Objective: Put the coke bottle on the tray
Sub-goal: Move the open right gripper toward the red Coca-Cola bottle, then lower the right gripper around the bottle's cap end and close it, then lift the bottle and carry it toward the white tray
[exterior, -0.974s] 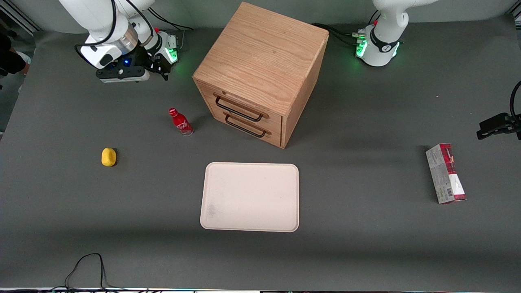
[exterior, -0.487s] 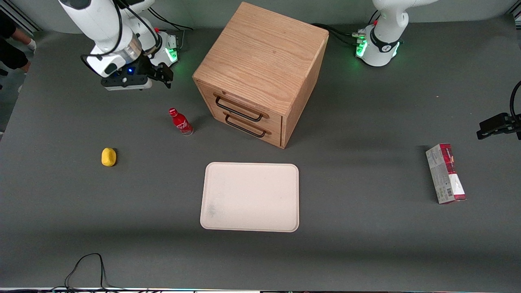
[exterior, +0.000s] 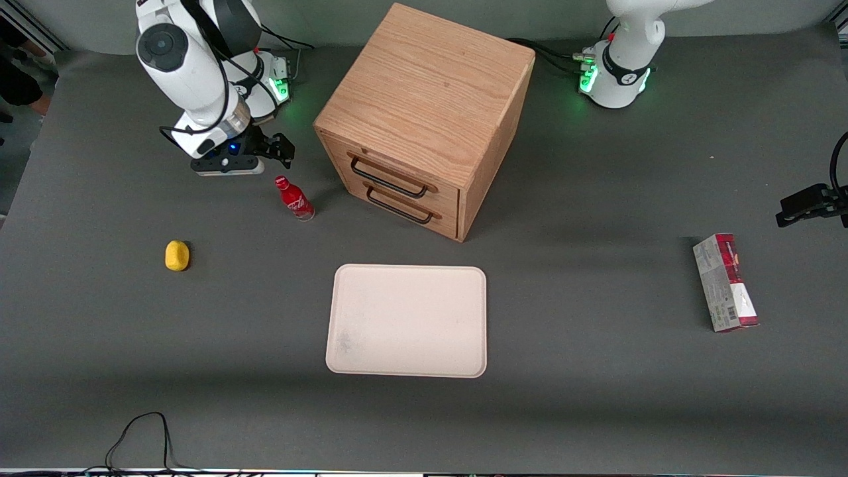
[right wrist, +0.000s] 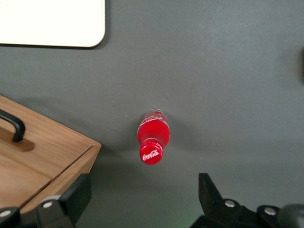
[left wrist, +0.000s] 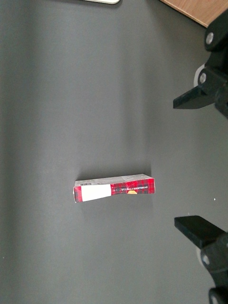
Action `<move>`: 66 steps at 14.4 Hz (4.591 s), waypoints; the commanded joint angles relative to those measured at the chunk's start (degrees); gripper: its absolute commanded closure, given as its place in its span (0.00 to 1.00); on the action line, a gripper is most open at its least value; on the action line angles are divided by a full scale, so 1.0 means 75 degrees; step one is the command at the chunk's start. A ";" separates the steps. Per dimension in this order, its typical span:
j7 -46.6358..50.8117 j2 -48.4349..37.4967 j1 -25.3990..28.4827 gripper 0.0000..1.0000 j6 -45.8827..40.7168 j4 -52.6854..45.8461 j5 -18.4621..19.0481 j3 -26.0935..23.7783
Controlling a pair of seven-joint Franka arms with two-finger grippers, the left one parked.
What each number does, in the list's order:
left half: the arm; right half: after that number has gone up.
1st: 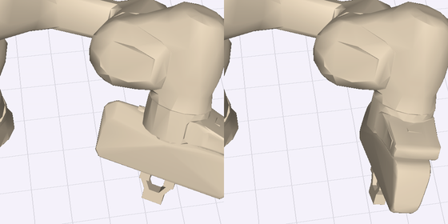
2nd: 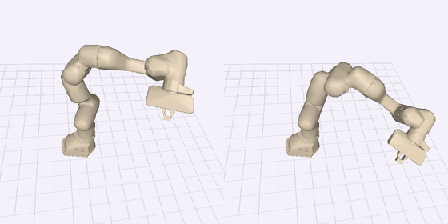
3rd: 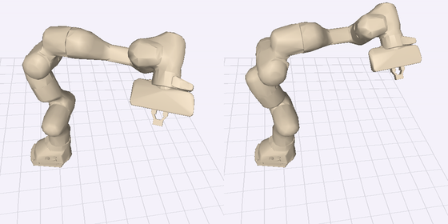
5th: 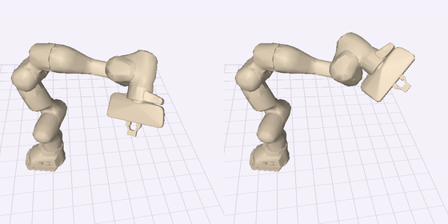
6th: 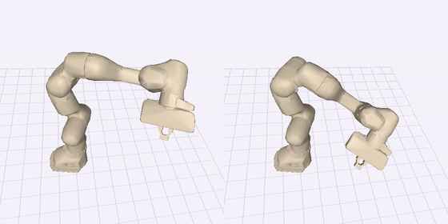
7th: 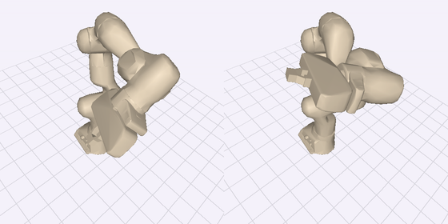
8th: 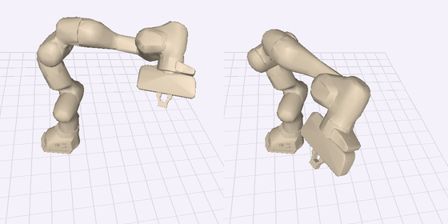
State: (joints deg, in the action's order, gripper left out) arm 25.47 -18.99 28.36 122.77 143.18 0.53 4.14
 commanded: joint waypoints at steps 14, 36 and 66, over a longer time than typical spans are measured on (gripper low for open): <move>0.0061 0.1185 0.0097 0.00 0.1923 0.0656 0.0140 0.0069; 0.0050 0.0495 0.0074 1.00 -0.0159 -0.0443 0.0140 0.0116; -0.0056 0.7337 -0.0020 1.00 -0.5520 -1.3266 -0.0423 -0.0200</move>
State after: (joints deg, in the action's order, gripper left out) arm 25.47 33.33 28.49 81.44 49.70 -1.84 2.83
